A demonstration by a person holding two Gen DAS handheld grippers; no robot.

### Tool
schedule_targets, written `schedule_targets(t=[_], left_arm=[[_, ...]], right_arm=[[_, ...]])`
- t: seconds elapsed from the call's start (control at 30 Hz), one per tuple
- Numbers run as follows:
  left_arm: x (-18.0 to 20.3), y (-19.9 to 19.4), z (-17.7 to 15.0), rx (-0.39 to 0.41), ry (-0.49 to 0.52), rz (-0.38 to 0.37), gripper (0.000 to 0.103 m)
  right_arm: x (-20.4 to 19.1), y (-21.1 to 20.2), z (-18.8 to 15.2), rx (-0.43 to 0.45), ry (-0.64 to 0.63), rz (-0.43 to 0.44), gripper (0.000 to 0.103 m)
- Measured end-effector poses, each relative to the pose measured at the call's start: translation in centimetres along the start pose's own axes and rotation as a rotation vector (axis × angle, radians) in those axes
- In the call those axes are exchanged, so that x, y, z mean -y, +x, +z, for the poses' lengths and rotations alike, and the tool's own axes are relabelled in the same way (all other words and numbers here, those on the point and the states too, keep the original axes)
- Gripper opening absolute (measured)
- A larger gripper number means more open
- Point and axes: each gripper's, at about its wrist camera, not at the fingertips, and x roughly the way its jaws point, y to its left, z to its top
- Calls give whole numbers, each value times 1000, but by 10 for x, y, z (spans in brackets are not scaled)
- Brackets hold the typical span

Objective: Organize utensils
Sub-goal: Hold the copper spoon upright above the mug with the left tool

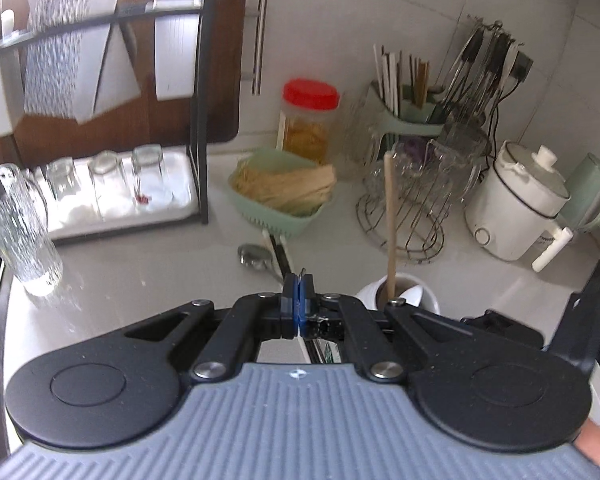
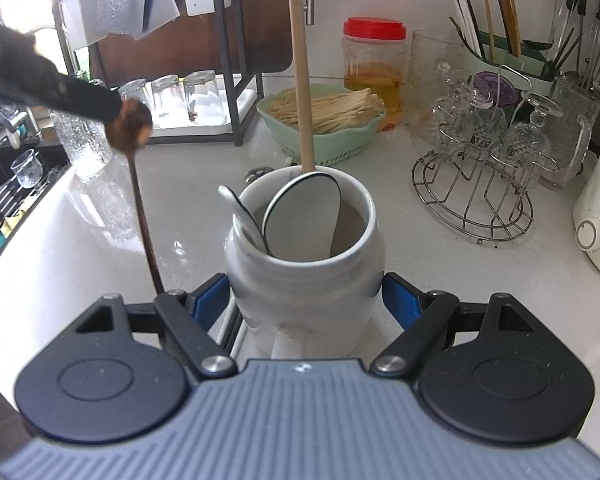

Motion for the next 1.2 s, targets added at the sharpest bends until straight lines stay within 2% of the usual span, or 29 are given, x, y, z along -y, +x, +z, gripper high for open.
schedule_targets(t=[0.43, 0.63, 0.8, 0.9, 1.03, 1.2], left_arm=[[22, -52, 49, 163, 54, -13, 0], [39, -53, 65, 213, 79, -36, 0], [50, -29, 64, 173, 102, -57, 0], [58, -16, 58, 165, 151, -28, 0], [60, -5, 53, 126, 172, -38, 1], [61, 7, 51, 21, 192, -63, 1]], right_arm=[[-6, -2, -4, 12, 22, -24, 86], [-6, -3, -5, 20, 31, -26, 86], [-7, -3, -6, 23, 36, -30, 85], [-6, -4, -6, 23, 36, -28, 85], [-6, -4, -6, 27, 35, -26, 85], [-6, -4, -7, 33, 37, -24, 86]])
